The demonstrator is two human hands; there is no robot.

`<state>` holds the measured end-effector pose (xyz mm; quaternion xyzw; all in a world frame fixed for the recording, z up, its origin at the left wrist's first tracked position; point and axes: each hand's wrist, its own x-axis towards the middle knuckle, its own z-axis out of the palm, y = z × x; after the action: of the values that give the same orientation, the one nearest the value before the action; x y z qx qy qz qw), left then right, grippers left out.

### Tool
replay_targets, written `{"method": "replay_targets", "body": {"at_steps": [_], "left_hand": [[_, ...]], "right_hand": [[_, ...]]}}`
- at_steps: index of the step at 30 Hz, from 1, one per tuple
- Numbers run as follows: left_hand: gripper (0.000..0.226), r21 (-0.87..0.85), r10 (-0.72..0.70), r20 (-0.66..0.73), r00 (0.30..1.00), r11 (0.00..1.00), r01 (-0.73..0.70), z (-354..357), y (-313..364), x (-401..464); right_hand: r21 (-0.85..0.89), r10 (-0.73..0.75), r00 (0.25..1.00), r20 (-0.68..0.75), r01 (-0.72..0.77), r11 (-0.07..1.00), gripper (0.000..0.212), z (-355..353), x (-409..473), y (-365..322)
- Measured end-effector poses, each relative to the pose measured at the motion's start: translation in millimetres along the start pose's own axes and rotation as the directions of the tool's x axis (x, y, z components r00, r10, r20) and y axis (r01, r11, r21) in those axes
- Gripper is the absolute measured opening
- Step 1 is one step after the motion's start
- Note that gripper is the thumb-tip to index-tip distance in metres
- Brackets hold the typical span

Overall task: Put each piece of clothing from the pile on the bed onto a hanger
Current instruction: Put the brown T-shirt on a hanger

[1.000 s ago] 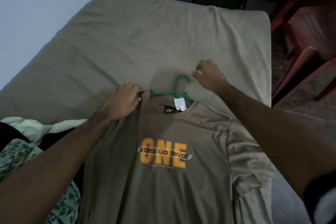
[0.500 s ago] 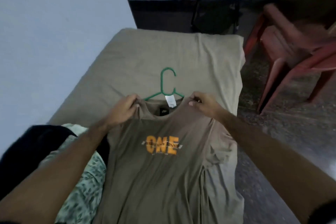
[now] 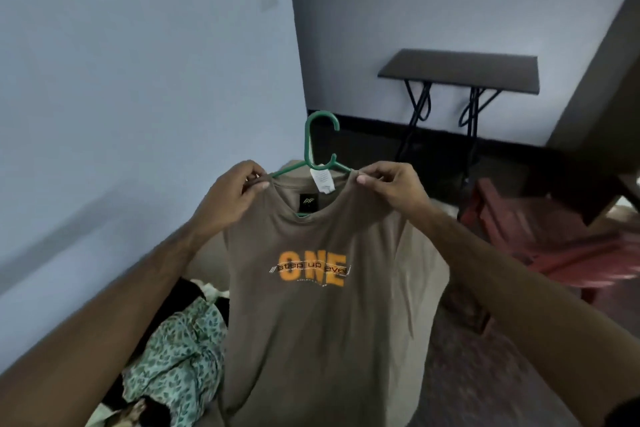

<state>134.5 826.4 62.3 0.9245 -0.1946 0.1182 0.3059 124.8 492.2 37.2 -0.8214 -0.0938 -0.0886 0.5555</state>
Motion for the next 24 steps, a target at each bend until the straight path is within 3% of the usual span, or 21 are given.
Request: {"method": "replay_targets", "body": {"at_steps": [6, 9, 12, 17, 21, 24], "left_hand": [[0.017, -0.053, 0.070, -0.259, 0.963, 0.995, -0.087, -108.3, 82.1, 2.6], [0.013, -0.022, 0.098, -0.422, 0.901, 0.993, -0.119, -157.9, 122.4, -5.3], [0.014, 0.033, 0.131, -0.533, 0.836, 0.990, -0.134, -199.3, 159.1, -23.5], [0.014, 0.135, 0.224, -0.598, 0.769, 0.975, -0.179, -251.2, 226.4, -73.2], [0.012, 0.161, 0.270, -0.605, 0.749, 0.963, -0.217, -269.5, 263.1, -92.5], [0.012, 0.136, 0.311, -0.612, 0.727, 0.947, -0.291, -280.0, 301.3, -101.4]], "right_hand": [[0.041, -0.197, 0.974, -0.113, 0.203, 0.978, 0.007, -52.3, 18.1, -140.4], [0.074, -0.300, 0.934, -0.195, 0.319, 0.945, 0.009, -79.5, 4.9, -205.4], [0.065, -0.394, 0.902, -0.178, 0.411, 0.910, 0.013, -103.8, -28.8, -263.5], [-0.147, -0.465, 0.882, 0.072, 0.471, 0.870, 0.022, -141.5, -89.1, -345.7], [-0.412, -0.456, 0.887, 0.067, 0.441, 0.797, 0.018, -156.3, -107.1, -373.4], [-0.474, -0.465, 0.885, 0.034, 0.424, 0.772, 0.013, -179.9, -125.0, -387.1]]}}
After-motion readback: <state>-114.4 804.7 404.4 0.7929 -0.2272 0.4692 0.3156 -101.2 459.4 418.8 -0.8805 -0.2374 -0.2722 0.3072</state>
